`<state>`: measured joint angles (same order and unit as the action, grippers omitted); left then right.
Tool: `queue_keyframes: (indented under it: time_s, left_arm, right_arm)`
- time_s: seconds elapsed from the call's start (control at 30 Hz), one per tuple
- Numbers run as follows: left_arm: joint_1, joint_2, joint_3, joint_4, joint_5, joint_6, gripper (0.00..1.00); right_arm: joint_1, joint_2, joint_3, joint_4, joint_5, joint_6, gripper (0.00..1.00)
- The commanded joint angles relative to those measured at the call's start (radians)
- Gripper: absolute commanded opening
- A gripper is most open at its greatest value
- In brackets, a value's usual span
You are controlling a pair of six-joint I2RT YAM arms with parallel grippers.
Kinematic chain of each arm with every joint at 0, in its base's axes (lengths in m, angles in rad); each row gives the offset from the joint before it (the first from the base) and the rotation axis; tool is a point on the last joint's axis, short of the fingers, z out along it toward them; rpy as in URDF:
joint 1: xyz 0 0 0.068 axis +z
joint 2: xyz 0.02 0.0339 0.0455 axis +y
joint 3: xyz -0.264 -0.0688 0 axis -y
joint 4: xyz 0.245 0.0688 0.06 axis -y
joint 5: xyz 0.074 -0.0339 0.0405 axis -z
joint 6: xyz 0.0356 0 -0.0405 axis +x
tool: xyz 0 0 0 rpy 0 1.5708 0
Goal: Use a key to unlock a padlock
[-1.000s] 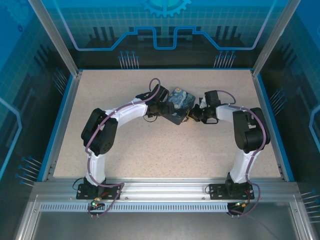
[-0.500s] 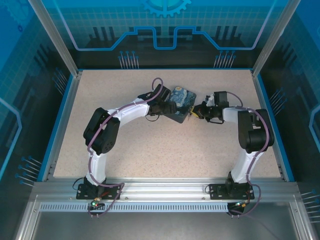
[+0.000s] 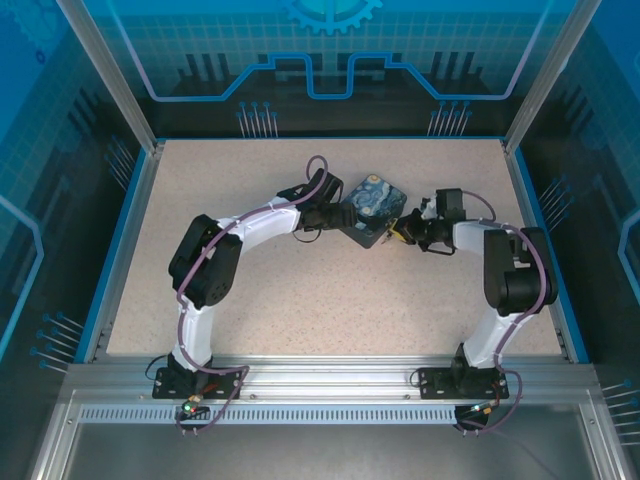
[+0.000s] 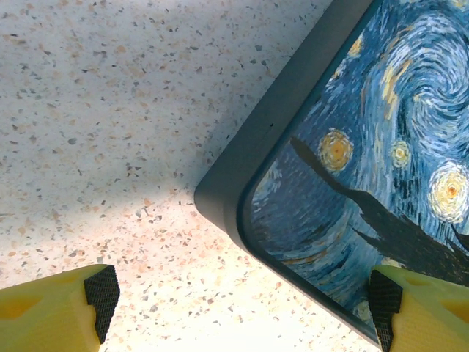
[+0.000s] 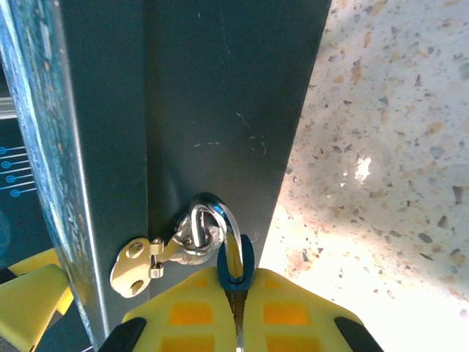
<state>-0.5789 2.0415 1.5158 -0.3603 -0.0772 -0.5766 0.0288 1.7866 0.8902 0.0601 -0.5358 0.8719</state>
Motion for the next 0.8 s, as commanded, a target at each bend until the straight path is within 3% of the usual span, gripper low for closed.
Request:
queue_keyframes:
  time_s: [0.0,0.17,0.43,0.6,0.77]
  left_arm:
    - [0.017,0.057,-0.026,-0.172,-0.058,0.02,0.88]
    - [0.021,0.017,-0.031,-0.166,-0.063,0.027,0.9]
    - [0.019,-0.034,-0.03,-0.167,-0.064,0.03,0.92]
    - [0.02,-0.008,-0.012,-0.178,-0.063,0.029,0.92]
    - [0.02,-0.001,-0.021,-0.167,-0.055,0.021,0.92]
  right_arm:
    - [-0.058,-0.024,-0.04,0.142,-0.013,0.039,0.0]
    - [-0.022,0.01,-0.027,0.291,-0.132,0.061,0.0]
    - [0.115,0.027,0.03,0.236,-0.081,0.036,0.0]
    - [0.041,-0.005,-0.079,0.285,-0.02,0.06,0.0]
    - [-0.028,0.014,-0.142,0.388,-0.048,0.098,0.0]
